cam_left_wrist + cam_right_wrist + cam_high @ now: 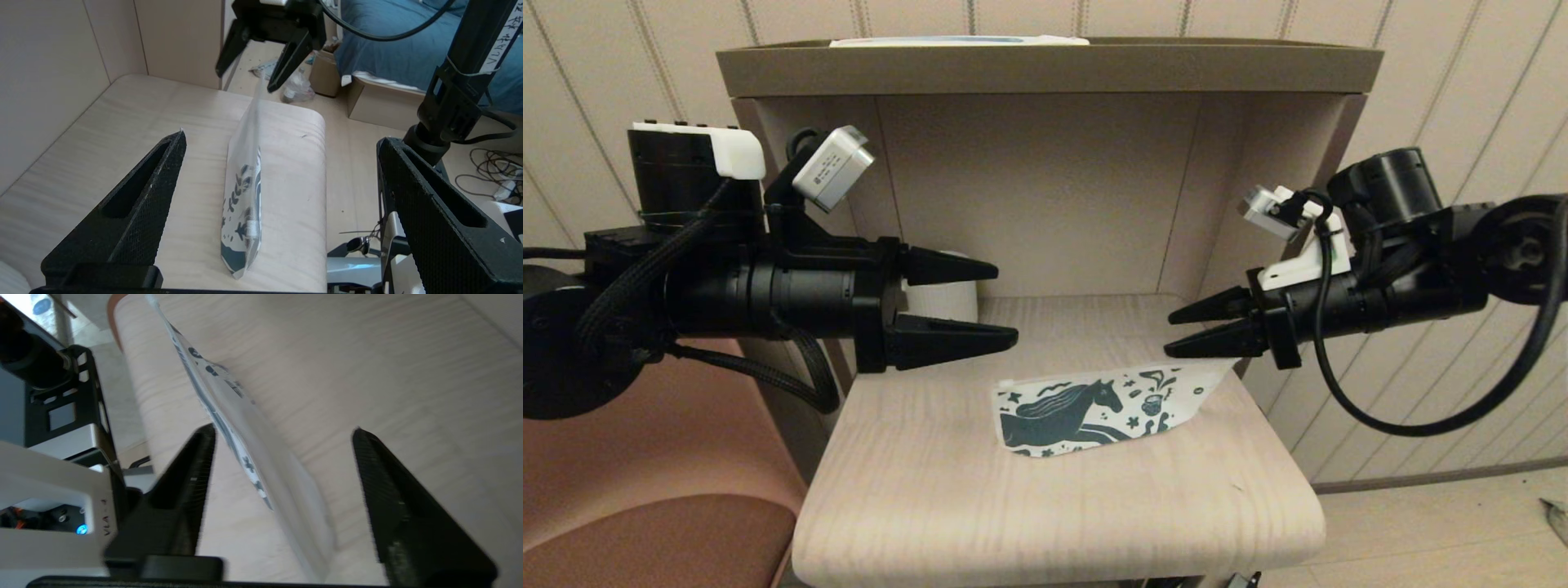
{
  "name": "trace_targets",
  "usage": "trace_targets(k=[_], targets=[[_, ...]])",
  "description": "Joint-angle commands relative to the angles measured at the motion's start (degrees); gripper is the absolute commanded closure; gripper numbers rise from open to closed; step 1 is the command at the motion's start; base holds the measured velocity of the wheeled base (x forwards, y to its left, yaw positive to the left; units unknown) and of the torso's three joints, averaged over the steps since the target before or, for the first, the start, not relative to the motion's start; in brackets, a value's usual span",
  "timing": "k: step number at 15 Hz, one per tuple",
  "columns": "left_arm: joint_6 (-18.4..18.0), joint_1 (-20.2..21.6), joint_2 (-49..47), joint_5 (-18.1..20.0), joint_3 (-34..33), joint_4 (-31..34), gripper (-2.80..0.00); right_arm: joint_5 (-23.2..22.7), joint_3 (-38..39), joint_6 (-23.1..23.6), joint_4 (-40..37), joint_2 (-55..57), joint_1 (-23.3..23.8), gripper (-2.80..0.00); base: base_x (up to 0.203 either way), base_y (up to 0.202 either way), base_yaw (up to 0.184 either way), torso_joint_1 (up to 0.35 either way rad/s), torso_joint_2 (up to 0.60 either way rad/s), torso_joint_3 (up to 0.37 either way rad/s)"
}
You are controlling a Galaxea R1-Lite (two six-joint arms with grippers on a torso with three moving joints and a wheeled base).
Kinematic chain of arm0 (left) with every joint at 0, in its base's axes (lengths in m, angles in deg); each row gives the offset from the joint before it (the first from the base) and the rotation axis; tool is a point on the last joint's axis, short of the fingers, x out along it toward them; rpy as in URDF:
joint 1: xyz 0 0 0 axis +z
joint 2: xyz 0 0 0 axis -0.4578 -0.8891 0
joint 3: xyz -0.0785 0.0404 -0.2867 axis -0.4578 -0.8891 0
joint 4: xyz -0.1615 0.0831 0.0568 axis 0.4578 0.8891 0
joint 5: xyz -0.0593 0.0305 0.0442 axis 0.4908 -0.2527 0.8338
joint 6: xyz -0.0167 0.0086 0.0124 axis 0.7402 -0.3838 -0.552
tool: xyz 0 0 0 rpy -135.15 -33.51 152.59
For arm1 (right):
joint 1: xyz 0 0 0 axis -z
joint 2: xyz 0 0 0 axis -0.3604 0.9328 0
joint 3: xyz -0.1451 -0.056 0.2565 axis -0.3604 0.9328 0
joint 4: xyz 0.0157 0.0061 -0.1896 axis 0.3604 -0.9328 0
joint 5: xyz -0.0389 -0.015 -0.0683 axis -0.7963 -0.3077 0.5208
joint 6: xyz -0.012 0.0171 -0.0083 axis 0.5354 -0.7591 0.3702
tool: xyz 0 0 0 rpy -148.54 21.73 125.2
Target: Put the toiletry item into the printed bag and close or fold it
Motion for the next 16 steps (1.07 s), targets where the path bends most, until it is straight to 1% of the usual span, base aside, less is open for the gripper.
trace_targets(k=[1,7,8,11,14,15,16], targets=[[-0.1,0.1,-0.3,0.3,0.1,-0.2,-2.80,-0.2,-0.9,0.1,-0.1,0.9,0.1,-2.80,0.000,0.000,0.000,0.000,0.00,0.000],[-0.1,0.0,-0.3,0.1,-0.1,-0.2,-2.80,0.1,-3.4,-1.4,-0.2,-0.5,1.5,-2.80,0.000,0.000,0.000,0.000,0.00,0.000],[0.0,0.0,-0.3,-0.2,-0.1,-0.3,0.00,0.2,-3.4,-2.2,-0.2,-1.2,1.9,-2.80,0.000,0.000,0.000,0.000,0.00,0.000],[0.3,0.0,0.2,0.0,0.4,-0.2,0.00,0.2,-3.0,-2.4,-0.3,-3.4,2.2,-2.80,0.000,0.000,0.000,0.000,0.00,0.000],[0.3,0.1,1.7,-0.1,-0.1,-0.1,0.00,0.2,-2.2,-4.2,-0.4,-6.8,2.2,-2.80,0.000,0.000,0.000,0.000,0.00,0.000],[0.3,0.3,2.2,-0.4,-0.4,-0.1,0.00,0.3,-2.0,-4.9,-0.5,-7.7,2.2,-2.80,0.000,0.000,0.000,0.000,0.00,0.000],[0.3,1.5,3.0,-0.7,-0.6,0.0,0.00,0.5,-1.5,-5.3,-0.5,-8.7,2.3,-2.80,0.000,0.000,0.000,0.000,0.00,0.000]])
